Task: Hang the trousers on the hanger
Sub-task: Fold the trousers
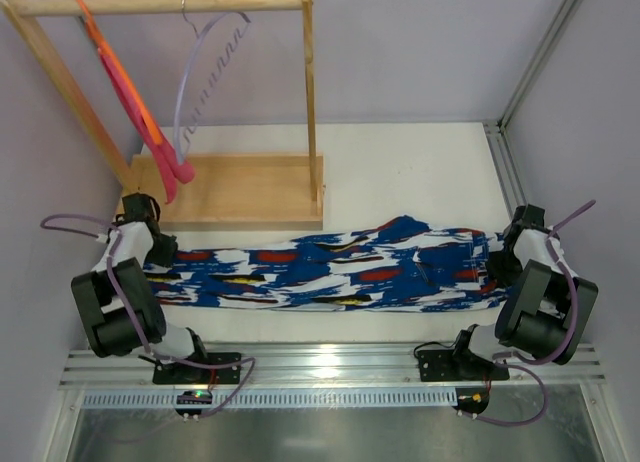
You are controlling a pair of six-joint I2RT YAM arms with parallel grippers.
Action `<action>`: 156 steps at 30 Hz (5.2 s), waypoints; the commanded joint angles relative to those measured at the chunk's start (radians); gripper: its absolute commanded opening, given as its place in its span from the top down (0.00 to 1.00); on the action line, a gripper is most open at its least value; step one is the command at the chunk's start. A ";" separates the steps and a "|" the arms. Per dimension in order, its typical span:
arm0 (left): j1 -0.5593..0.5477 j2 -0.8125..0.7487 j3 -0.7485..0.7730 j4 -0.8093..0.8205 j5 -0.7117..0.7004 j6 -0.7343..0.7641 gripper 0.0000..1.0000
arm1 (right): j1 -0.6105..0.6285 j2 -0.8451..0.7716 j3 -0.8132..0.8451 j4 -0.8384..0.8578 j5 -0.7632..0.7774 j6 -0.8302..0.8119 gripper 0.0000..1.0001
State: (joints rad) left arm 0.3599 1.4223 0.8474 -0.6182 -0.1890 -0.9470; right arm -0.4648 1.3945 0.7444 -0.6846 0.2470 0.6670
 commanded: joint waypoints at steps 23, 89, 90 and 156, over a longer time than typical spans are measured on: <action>0.139 0.457 0.258 -0.155 -0.133 -0.036 0.89 | -0.147 -0.092 -0.014 -0.221 0.196 0.200 0.96; -0.089 -0.462 -0.068 0.018 0.011 0.191 0.99 | 0.522 -0.377 -0.019 0.271 -0.374 -0.058 0.38; -0.131 -0.495 -0.083 0.028 0.031 0.183 1.00 | 0.522 -0.385 -0.014 0.269 -0.394 -0.063 0.37; -0.596 -0.060 -0.177 0.114 0.043 -0.049 0.36 | 0.795 -0.086 0.116 0.041 -0.189 -0.017 0.41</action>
State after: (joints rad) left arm -0.2470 1.3331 0.6628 -0.4133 -0.0692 -1.0149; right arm 0.3084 1.4300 0.8726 -0.5846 0.0017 0.5652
